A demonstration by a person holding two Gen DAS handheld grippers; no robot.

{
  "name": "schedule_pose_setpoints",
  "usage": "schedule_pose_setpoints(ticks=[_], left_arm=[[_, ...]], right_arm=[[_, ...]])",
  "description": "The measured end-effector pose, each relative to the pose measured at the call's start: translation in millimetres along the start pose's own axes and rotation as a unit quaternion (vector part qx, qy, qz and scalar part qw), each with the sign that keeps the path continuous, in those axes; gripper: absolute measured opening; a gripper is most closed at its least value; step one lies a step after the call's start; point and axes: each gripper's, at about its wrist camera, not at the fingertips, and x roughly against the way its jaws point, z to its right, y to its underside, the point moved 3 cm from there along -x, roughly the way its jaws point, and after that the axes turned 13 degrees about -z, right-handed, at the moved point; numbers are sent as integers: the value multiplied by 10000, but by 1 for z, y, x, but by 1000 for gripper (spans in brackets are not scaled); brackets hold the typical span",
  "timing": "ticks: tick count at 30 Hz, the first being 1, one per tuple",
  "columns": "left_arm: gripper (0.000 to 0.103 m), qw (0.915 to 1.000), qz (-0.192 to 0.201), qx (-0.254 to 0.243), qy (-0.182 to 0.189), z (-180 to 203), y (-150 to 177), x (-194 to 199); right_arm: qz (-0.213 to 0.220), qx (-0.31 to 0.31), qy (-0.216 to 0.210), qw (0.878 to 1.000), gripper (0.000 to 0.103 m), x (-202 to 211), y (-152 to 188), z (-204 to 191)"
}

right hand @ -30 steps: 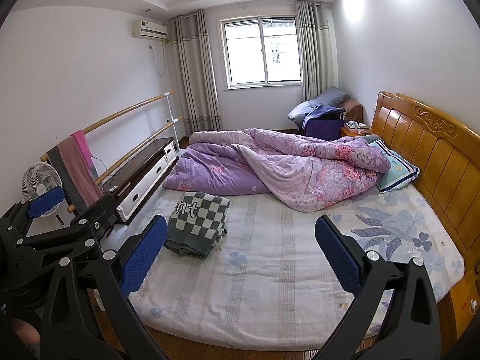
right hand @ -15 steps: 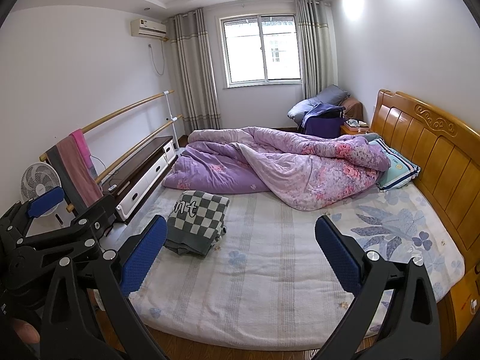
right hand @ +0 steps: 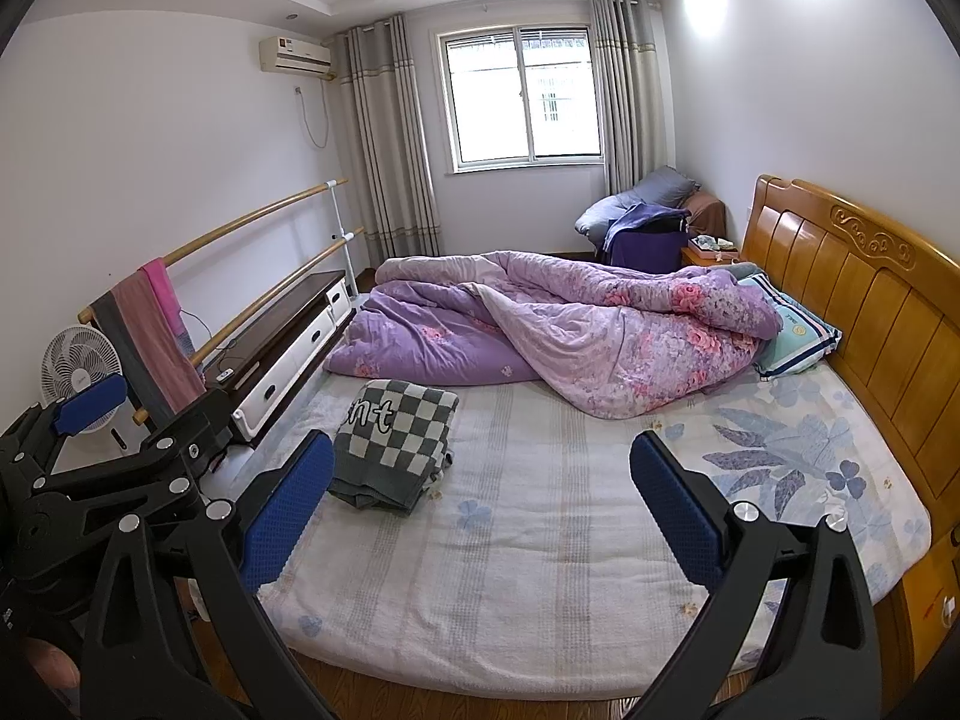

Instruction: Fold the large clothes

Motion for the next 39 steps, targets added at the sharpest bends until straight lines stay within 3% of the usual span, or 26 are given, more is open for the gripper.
schedule_pose_setpoints(ticks=[39], left_arm=[[94,10000,-28,-24,13,-2,0,-4]], right_arm=[[-55,-22,-38,10000,95,-9,5,6]])
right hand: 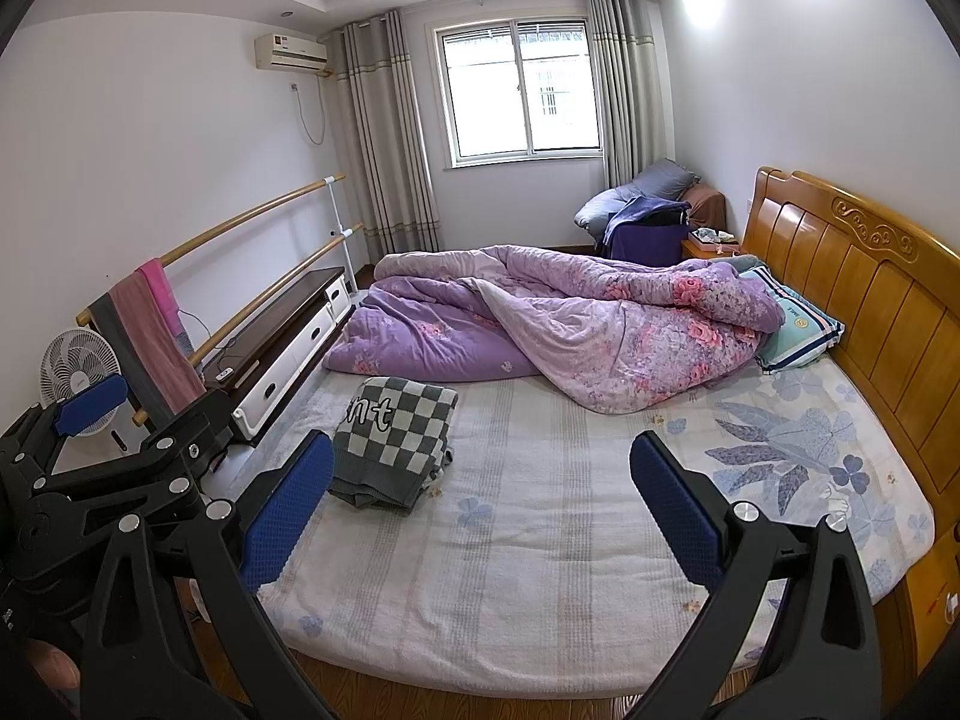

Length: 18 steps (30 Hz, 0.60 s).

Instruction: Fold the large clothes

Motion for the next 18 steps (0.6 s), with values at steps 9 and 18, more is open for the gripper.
schedule_pose_setpoints(ticks=[9,18], left_arm=[[94,10000,0,-8,-2,0,-2,0],[94,10000,-32,6,-12,-1,1,-2]], right_arm=[[-7,-6,-2,10000,95,0,-2,0],[-43,-14,-10,10000,95,-5,1,4]])
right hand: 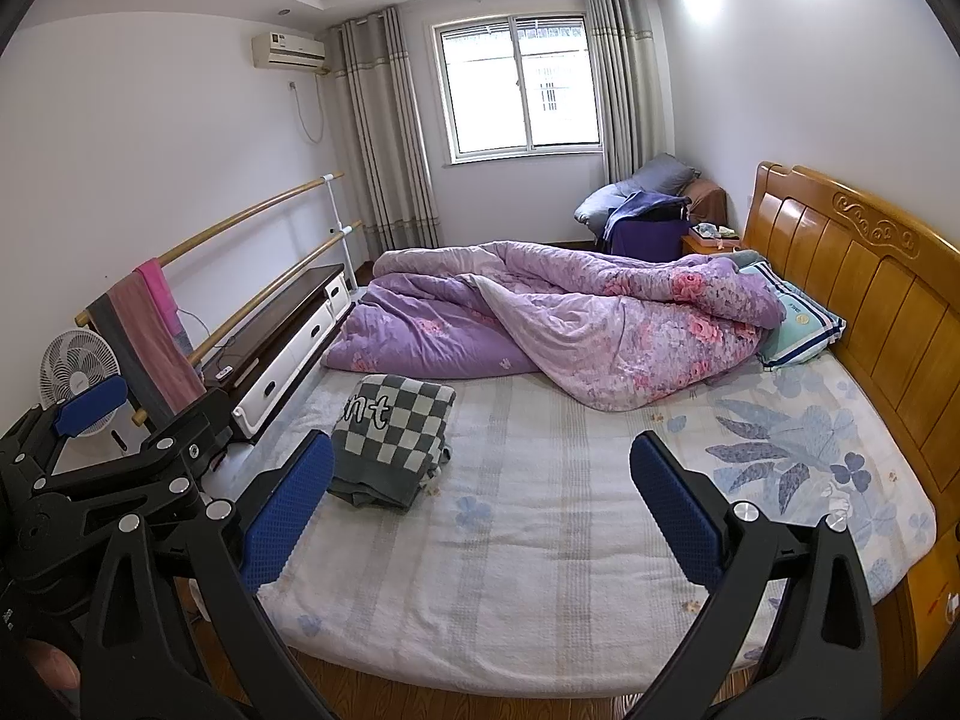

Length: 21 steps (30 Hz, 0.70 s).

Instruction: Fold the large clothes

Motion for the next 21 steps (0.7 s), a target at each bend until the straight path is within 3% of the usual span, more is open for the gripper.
schedule_pose_setpoints(ticks=[21], left_arm=[[94,9999,-81,15,-93,12,7,-2]], right_arm=[[-58,73,-154,9998,95,-7,-5,22]])
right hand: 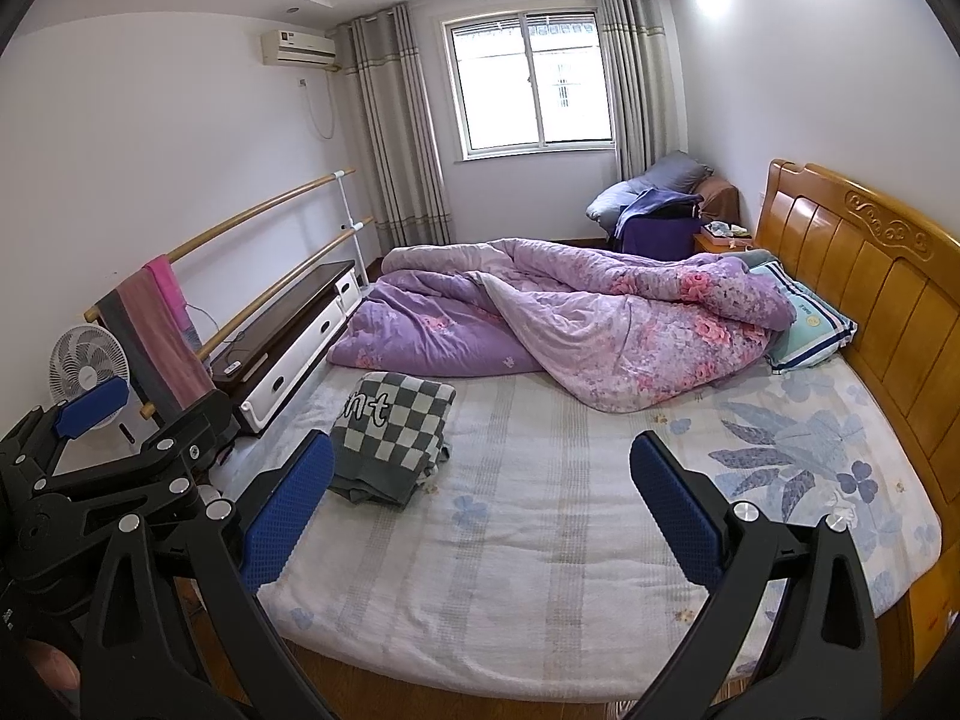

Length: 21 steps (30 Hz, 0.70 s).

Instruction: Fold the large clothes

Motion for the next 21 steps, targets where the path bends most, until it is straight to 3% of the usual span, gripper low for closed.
schedule_pose_setpoints(ticks=[21], left_arm=[[94,9998,-204,-9,-74,2,4,9]], right_arm=[[-126,7,-201,9997,95,-4,-7,24]])
